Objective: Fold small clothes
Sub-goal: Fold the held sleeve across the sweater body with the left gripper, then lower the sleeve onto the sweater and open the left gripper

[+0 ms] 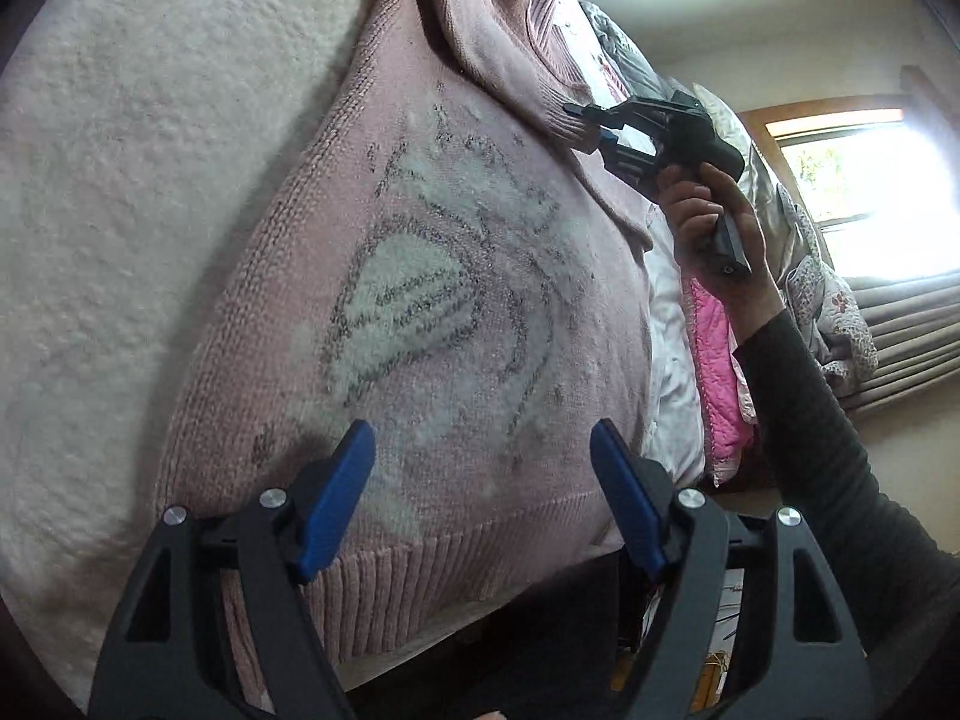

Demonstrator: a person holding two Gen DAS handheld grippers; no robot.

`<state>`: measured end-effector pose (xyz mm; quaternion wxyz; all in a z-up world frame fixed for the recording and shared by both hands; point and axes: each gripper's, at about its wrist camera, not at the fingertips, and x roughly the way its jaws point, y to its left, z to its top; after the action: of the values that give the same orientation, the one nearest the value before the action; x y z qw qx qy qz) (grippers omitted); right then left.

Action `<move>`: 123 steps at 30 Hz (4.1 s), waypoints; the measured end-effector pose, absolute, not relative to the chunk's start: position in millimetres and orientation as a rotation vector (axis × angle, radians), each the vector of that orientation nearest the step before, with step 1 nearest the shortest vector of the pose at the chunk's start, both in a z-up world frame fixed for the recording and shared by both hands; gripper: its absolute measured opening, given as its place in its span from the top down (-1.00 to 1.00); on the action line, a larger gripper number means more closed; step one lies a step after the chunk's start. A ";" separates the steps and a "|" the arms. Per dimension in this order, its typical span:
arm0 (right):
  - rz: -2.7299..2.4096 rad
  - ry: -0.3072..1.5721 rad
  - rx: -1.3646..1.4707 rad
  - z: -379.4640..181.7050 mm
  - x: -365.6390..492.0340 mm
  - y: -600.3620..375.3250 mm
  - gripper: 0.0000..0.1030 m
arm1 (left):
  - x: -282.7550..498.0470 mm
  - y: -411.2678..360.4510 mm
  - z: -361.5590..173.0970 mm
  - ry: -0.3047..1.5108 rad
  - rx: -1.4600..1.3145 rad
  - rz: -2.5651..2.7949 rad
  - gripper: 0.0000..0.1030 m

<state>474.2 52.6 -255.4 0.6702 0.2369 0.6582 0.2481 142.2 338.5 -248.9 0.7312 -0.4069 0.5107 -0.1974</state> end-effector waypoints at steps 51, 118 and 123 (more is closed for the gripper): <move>0.392 1.182 0.706 -204.7 461.1 -173.0 0.57 | 337.1 361.8 -162.7 0.973 -0.860 -0.529 -0.47; 0.700 1.010 0.404 -141.6 539.6 -0.6 0.79 | 537.7 335.1 -117.3 0.916 -0.542 -0.639 0.92; 0.734 1.061 0.372 -177.0 473.5 -28.7 0.67 | 463.0 328.6 -138.3 0.993 -0.437 -0.636 0.88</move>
<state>473.5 -28.7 -177.0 0.7831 0.1723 0.4915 0.3399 463.0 328.6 -138.3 0.8086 -0.2044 0.4645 -0.2975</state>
